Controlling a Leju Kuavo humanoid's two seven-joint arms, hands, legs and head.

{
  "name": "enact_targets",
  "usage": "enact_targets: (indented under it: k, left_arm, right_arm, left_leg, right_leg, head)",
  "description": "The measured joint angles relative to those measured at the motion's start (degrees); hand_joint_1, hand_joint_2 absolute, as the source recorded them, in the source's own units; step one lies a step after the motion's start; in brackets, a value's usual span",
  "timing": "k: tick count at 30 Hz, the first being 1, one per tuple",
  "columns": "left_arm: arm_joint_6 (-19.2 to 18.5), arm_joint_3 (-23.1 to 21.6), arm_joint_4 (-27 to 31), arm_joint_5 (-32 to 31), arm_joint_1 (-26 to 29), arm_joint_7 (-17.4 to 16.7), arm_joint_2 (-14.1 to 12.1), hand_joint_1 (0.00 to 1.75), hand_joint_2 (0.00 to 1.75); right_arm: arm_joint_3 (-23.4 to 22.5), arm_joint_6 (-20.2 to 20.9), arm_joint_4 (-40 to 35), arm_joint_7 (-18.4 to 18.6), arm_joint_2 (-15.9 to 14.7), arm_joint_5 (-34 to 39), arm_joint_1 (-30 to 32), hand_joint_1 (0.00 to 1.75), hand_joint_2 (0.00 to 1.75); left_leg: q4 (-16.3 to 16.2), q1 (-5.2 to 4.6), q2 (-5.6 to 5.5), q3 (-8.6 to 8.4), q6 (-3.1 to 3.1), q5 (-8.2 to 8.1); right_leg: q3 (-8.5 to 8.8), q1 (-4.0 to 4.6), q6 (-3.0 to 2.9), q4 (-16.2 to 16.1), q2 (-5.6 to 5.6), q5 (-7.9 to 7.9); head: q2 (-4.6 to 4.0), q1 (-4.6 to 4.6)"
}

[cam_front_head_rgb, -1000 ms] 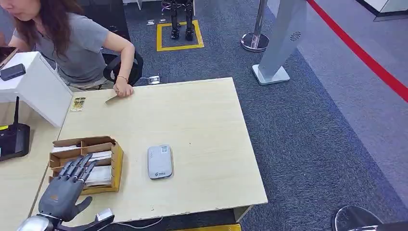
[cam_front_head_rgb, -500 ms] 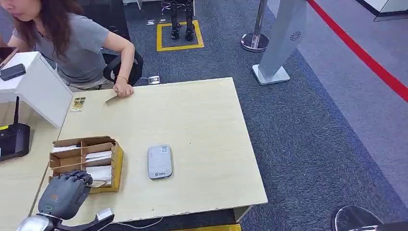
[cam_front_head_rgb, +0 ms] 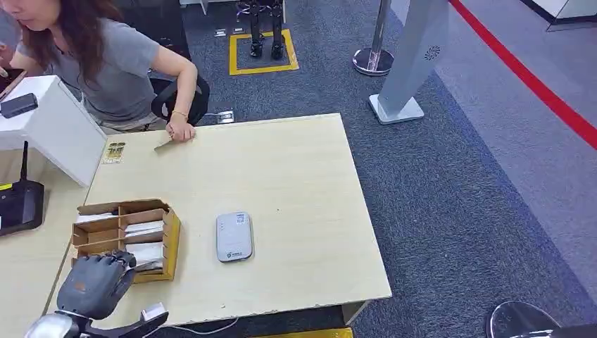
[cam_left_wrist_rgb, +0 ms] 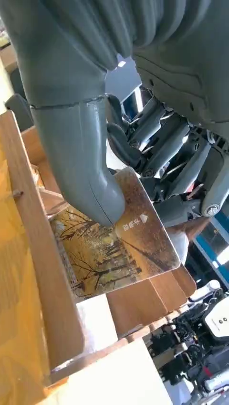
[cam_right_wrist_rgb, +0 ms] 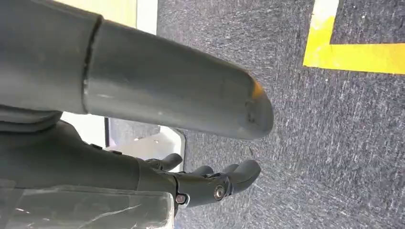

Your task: Pass the card to the sensor for recognition and then transmit it.

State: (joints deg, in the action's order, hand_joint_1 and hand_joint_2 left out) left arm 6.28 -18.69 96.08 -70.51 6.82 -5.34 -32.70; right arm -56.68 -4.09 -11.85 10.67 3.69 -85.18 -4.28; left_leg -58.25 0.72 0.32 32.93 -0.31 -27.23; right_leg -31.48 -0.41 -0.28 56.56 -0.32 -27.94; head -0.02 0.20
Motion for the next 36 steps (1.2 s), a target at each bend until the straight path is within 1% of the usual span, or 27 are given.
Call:
enact_targets:
  k: [4, 7, 10, 12, 16, 19, 21, 22, 24, 25, 26, 27, 29, 30, 32, 34, 36]
  left_arm:
    - [-0.5, 0.0, 0.0, 0.9, -1.3, 1.0, 0.2, 1.75, 1.75]
    - [-1.1, -0.1, 0.0, 3.1, -2.9, 2.5, 0.3, 1.75, 1.75]
    - [-0.8, -0.3, 0.0, 5.0, -6.2, 3.5, 1.1, 1.75, 1.75]
    - [-0.3, -0.4, 0.5, 6.4, -9.2, 3.6, 1.9, 1.75, 1.75]
    - [-0.9, -0.4, 2.6, 8.4, -15.1, 3.4, 2.7, 1.75, 1.75]
    - [-0.4, -0.4, 3.3, 9.1, -16.2, 3.4, 3.0, 1.75, 1.75]
    - [0.6, -0.3, 4.0, 13.6, -17.2, 4.1, 3.2, 1.75, 1.75]
    - [0.6, -0.2, 4.6, 17.7, -18.5, 4.6, 3.3, 1.75, 1.75]
    - [-1.6, 0.8, 5.7, 25.9, -22.5, 5.0, 3.3, 1.75, 1.75]
    - [-3.2, 1.7, 6.0, 29.9, -25.1, 5.1, 3.3, 1.75, 1.75]
    - [-4.8, 2.7, 6.0, 33.2, -28.0, 5.0, 3.3, 1.75, 1.75]
    - [-5.8, 3.5, 6.0, 35.0, -30.7, 4.7, 3.4, 1.75, 1.75]
    - [-6.4, 4.9, 5.9, 34.5, -34.5, 3.3, 3.4, 1.75, 1.75]
    - [-6.1, 5.5, 5.6, 31.2, -37.5, 1.5, 3.4, 1.75, 1.75]
    - [-5.1, 5.9, 3.2, 24.8, -41.3, -1.2, 3.2, 1.75, 1.75]
    - [-3.0, 5.9, -1.2, 18.1, -44.0, -2.2, 3.0, 1.75, 1.75]
    - [0.0, 5.9, -7.1, 13.5, -46.0, -1.3, 2.9, 1.75, 1.75]
  right_arm:
    - [0.0, -0.4, 0.0, -0.2, -0.2, 0.4, 0.0, 0.00, 0.00]
    - [0.0, -0.5, 0.0, -0.6, -0.3, 0.5, 0.0, 0.00, 0.00]
    - [0.0, -0.5, 0.0, -1.1, -0.3, 0.5, -0.1, 0.00, 0.00]
    - [0.0, -0.4, 0.0, -1.5, -0.3, 0.5, -0.3, 0.00, 0.00]
    - [0.0, -0.4, 0.0, -1.8, -0.3, 0.4, -0.4, 0.00, 0.00]
    - [0.0, -0.4, 0.0, -1.9, -0.3, 0.4, -0.3, 0.00, 0.00]
    - [0.0, -0.3, 0.0, -2.3, -0.3, 0.3, -0.4, 0.00, 0.00]
    - [0.0, -0.3, 0.0, -2.4, -0.3, 0.0, -0.4, 0.00, 0.00]
    - [0.0, -0.3, 0.0, -2.9, -0.3, -0.1, -0.5, 0.00, 0.00]
    - [0.0, -0.3, 0.0, -3.0, -0.3, -0.3, -0.6, 0.00, 0.00]
    - [0.0, -0.3, 0.0, -3.0, -0.3, -0.6, -0.7, 0.00, 0.00]
    - [0.1, -0.3, 0.0, -3.1, -0.3, -0.7, -0.8, 0.00, 0.00]
    - [0.1, -0.1, 0.0, -3.0, -0.2, -0.7, -1.0, 0.00, 0.00]
    - [0.2, 0.2, 0.0, -3.0, -0.1, -1.0, -1.1, 0.00, 0.00]
    - [0.6, 0.7, 0.0, -2.6, 0.0, -1.5, -1.7, 0.00, 0.00]
    - [1.2, 0.9, 0.0, -2.0, 0.3, -2.1, -2.3, 0.00, 0.00]
    - [1.8, 1.3, 0.0, -1.3, 0.4, -2.7, -2.9, 0.00, 0.00]
  left_leg:
    - [0.0, 0.00, 0.00, 0.00, 0.00, 0.00]
    - [0.0, 0.00, -0.01, -0.01, 0.00, 0.01]
    - [0.0, 0.00, -0.04, 0.00, 0.01, 0.04]
    - [0.0, 0.00, -0.05, 0.00, 0.01, 0.05]
    - [0.0, -0.01, 0.01, -0.04, 0.03, 0.06]
    - [0.0, -0.01, 0.06, -0.05, 0.03, 0.06]
    - [-0.1, 0.01, 0.03, 0.00, 0.03, 0.07]
    - [-0.1, 0.03, -0.01, 0.03, 0.02, 0.07]
    - [-0.1, 0.05, -0.09, 0.07, -0.03, 0.11]
    - [-0.1, 0.05, -0.10, 0.08, -0.02, 0.12]
    - [-0.1, 0.05, -0.09, 0.08, -0.04, 0.16]
    - [-0.1, 0.05, -0.05, 0.07, -0.06, 0.17]
    - [-0.1, 0.05, 0.01, 0.06, -0.07, 0.18]
    - [-0.1, 0.05, 0.01, 0.05, -0.08, 0.18]
    - [-0.1, 0.05, 0.00, 0.05, -0.09, 0.20]
    - [-0.1, 0.05, 0.02, 0.02, -0.09, 0.20]
    - [-0.1, 0.05, 0.03, 0.01, -0.10, 0.21]
  right_leg:
    - [0.00, 0.00, 0.00, 0.0, 0.01, 0.01]
    - [-0.01, 0.00, 0.00, 0.0, -0.01, 0.01]
    - [0.01, 0.00, 0.01, 0.0, -0.05, 0.03]
    - [0.01, 0.00, -0.01, 0.0, -0.05, 0.06]
    - [0.06, -0.01, -0.04, 0.0, -0.01, 0.10]
    - [0.00, -0.01, -0.09, 0.0, 0.06, 0.13]
    - [-0.07, 0.00, -0.09, 0.0, 0.03, 0.13]
    - [-0.07, 0.00, -0.10, 0.0, -0.04, 0.12]
    - [-0.06, 0.01, -0.10, 0.0, -0.11, 0.13]
    - [-0.05, 0.02, -0.10, 0.0, -0.11, 0.13]
    - [-0.05, 0.02, -0.14, 0.0, -0.10, 0.16]
    - [-0.06, 0.02, -0.16, 0.0, -0.08, 0.19]
    - [-0.07, 0.02, -0.16, 0.0, -0.03, 0.21]
    - [-0.07, 0.03, -0.17, 0.0, -0.03, 0.21]
    - [-0.06, 0.03, -0.17, 0.1, -0.03, 0.21]
    - [-0.06, 0.02, -0.17, 0.1, 0.00, 0.22]
    - [-0.07, 0.02, -0.17, 0.1, 0.02, 0.22]
  head:
    - [-0.02, -0.02]
    - [-0.02, 0.00]
    - [-0.02, 0.00]
    - [0.00, -0.02]
    - [-0.02, 0.00]
    - [-0.02, 0.00]
    - [0.00, -0.02]
    - [0.00, 0.00]
    - [0.00, 0.00]
    - [-0.02, -0.02]
    - [0.00, 0.00]
    - [0.00, -0.02]
    - [0.00, -0.02]
    - [-0.02, -0.02]
    - [-0.02, 0.00]
    - [0.00, 0.00]
    - [0.00, -0.02]
